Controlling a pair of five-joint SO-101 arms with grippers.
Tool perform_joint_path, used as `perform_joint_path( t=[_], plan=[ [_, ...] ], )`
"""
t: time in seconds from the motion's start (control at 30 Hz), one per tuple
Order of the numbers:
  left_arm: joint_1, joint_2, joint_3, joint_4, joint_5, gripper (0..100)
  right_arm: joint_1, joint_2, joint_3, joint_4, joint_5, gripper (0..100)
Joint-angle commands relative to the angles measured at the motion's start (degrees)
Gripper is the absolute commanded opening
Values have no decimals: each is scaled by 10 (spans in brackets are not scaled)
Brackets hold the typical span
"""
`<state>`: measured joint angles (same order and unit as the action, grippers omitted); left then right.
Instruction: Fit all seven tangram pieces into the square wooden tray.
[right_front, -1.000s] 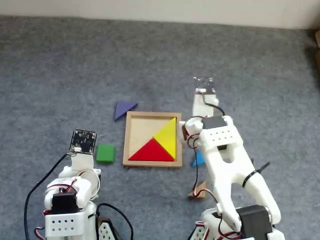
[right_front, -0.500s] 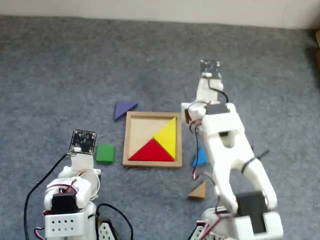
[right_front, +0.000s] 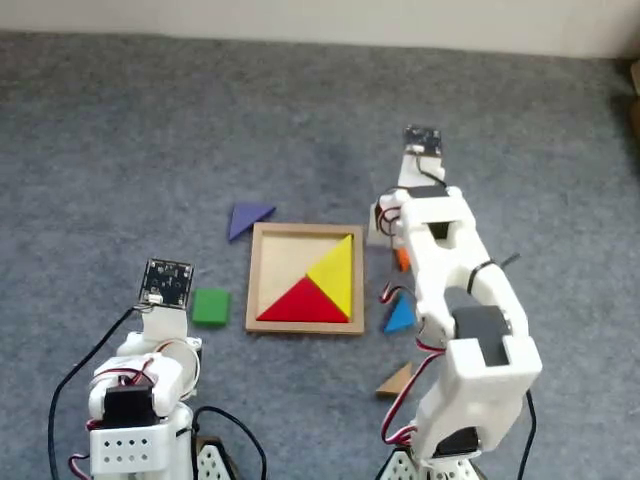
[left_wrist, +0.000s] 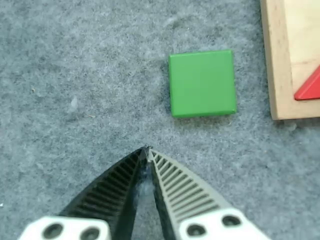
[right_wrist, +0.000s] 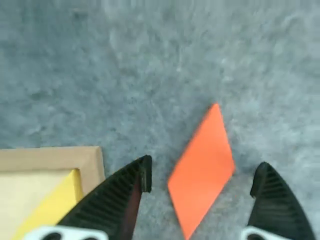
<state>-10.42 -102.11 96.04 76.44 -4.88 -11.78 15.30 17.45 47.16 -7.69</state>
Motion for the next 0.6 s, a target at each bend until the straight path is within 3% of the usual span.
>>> perform_joint_path(
  t=[0.0,0.17,0.37,0.57],
  plan=[
    [-11,-20,12,4,-1,13,7,-1,-34,-7,-4,238],
    [-11,-20,12,4,-1,13,7,0,-34,-7,-4,75],
    [-11,-20,12,4,-1,13,6,-2,-46,30,62,66],
    [-11,-20,12,4,-1,13,4,-2,-169,184,65,66]
  ],
)
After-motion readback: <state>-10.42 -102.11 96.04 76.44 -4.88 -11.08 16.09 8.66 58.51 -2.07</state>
